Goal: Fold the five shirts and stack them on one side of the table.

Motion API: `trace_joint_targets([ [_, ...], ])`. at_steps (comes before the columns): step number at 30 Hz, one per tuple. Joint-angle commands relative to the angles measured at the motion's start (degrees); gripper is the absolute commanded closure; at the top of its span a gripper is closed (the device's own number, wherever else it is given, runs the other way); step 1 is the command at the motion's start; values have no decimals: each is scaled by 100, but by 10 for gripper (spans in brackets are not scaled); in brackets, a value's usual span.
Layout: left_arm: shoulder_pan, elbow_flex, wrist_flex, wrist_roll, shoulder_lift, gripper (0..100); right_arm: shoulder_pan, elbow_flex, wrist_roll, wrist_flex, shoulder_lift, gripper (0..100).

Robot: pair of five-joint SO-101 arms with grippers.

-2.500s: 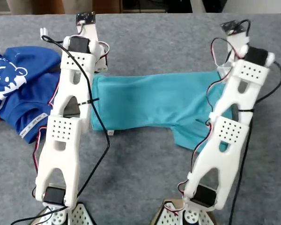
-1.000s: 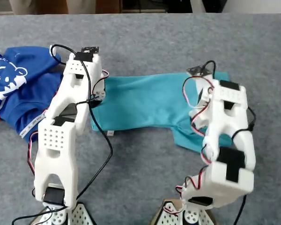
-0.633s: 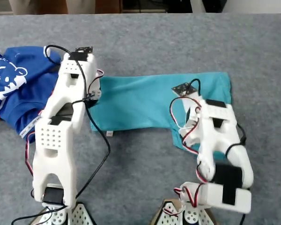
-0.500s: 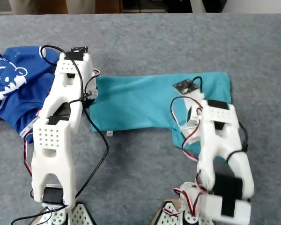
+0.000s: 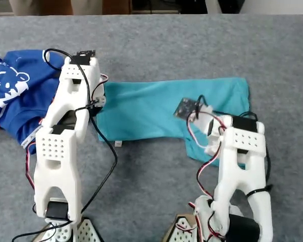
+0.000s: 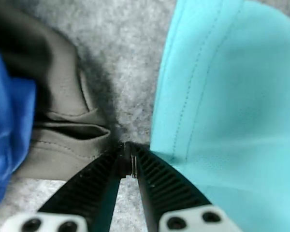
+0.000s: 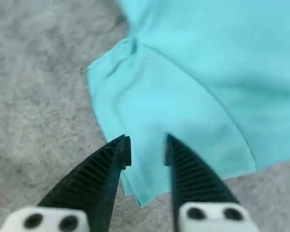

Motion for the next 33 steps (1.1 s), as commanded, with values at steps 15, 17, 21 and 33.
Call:
trace_joint_targets([
  [15, 0, 1424, -422, -299, -1745, 981, 822, 1095, 1459, -1011, -154, 828],
  [17, 26, 1582, -536, -281, -1921, 981, 760, 1244, 1459, -1169, -154, 828],
  [21, 97, 1899, -712, -290, -2229, 981, 734, 1543, 1459, -1468, -154, 828],
  [33, 70, 2242, -844, -290, -2484, 981, 804, 936, 1442, -1556, 1147, 828],
])
